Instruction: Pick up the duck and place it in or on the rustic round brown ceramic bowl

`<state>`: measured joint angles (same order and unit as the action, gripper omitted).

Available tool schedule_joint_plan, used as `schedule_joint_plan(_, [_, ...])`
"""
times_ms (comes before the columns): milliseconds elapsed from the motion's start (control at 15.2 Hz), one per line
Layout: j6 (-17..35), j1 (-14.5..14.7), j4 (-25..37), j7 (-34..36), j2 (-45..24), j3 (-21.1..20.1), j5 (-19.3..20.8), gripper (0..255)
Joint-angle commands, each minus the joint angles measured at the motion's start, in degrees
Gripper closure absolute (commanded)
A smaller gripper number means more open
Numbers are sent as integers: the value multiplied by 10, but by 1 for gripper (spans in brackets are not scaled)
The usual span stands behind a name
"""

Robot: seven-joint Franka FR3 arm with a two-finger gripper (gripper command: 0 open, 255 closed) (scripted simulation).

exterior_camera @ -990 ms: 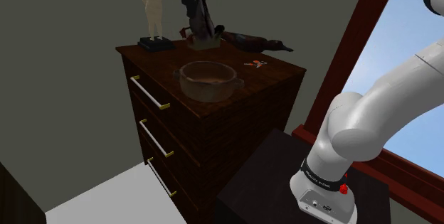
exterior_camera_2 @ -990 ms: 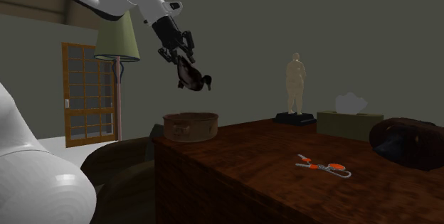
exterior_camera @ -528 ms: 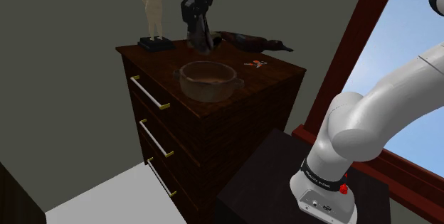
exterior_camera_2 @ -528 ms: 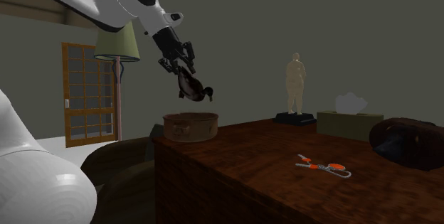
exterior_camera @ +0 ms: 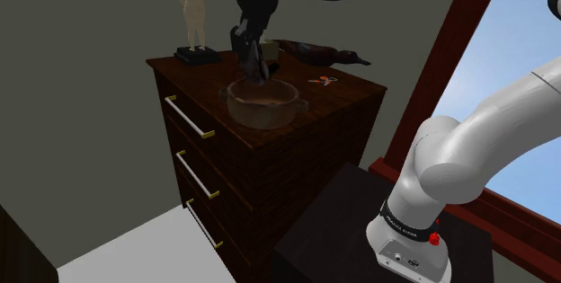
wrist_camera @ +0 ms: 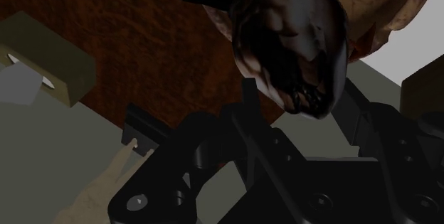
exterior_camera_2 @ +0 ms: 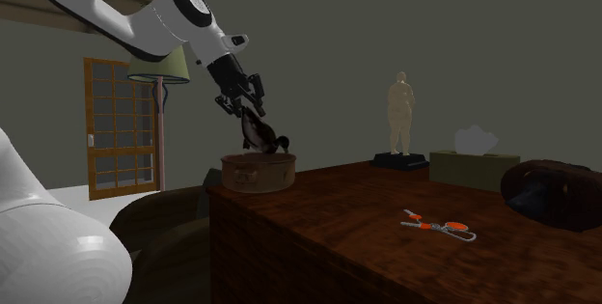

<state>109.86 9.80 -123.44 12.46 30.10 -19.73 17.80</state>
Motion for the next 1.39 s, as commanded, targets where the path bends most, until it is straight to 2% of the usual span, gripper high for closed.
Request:
schedule_joint_plan(0, [5, 0, -5, 3, 0, -1, 1, 255])
schedule_joint_plan(462, [5, 0, -5, 3, 0, -1, 1, 255])
schedule_joint_plan(528, [5, 0, -4, 3, 0, -1, 1, 0])
schedule_joint_plan(858, [5, 0, -5, 3, 0, -1, 1, 0])
schedule_joint_plan(1122, [-67, 6, 57, -2, 7, -15, -10, 0])
schedule_joint_plan(1320, [-67, 6, 57, -2, 7, -15, -10, 0])
